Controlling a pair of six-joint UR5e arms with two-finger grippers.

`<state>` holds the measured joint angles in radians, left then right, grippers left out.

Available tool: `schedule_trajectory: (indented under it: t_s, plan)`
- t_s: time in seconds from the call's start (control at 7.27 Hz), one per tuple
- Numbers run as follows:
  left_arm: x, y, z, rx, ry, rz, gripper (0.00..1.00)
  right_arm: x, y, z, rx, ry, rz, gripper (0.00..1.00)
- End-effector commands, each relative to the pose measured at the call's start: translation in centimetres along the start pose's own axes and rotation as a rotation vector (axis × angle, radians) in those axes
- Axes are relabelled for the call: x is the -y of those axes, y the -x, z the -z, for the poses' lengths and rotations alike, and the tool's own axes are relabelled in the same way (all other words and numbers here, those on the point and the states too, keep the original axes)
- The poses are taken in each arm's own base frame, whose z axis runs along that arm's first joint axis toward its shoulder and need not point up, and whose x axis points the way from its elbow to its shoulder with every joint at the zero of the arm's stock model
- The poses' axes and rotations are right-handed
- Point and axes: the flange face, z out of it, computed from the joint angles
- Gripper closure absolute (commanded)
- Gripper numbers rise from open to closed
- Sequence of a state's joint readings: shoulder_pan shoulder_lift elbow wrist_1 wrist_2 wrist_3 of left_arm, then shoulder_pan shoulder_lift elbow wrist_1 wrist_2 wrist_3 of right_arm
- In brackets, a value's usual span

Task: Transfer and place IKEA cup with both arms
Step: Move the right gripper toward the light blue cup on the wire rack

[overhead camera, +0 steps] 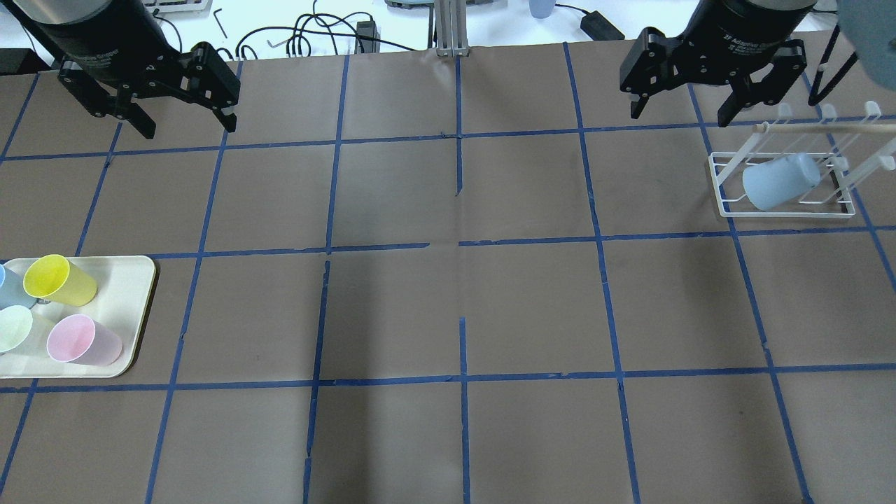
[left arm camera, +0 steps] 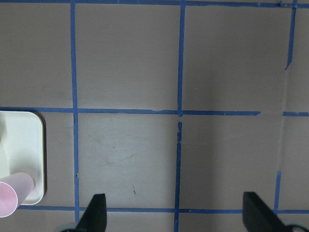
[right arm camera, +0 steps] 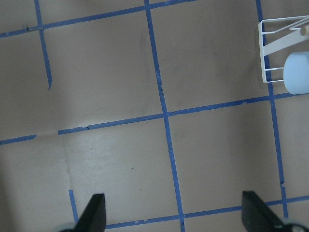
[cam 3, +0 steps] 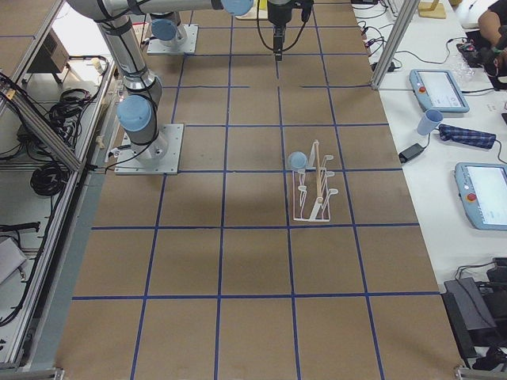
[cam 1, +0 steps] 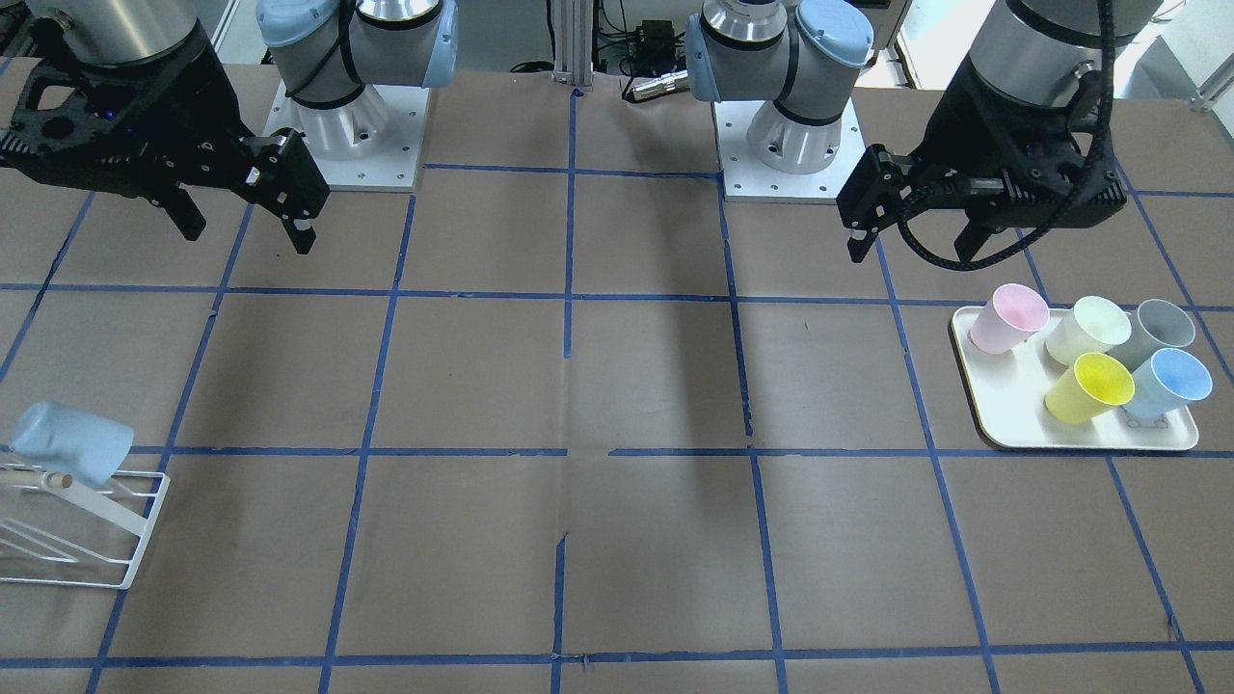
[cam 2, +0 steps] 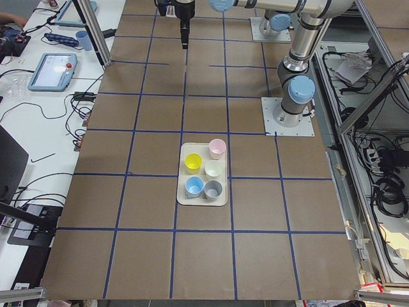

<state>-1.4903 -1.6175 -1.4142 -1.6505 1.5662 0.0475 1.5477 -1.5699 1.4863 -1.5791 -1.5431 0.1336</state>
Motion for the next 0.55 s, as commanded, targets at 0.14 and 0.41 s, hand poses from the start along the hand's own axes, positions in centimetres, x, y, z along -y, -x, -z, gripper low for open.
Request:
schedule_trajectory:
  t_s: [0.14, 0.41]
  plan:
    - [0.0, 0.0, 0.0, -0.001, -0.002, 0.001, 0.0, 0.1, 0.0, -0.1, 0.0, 0.003, 0.003, 0.0]
    - [0.1, 0.0, -0.2, -0.002, 0.002, -0.001, 0.0, 0.7, -1.0, -1.1, -0.003, 0.01, 0.099, 0.0]
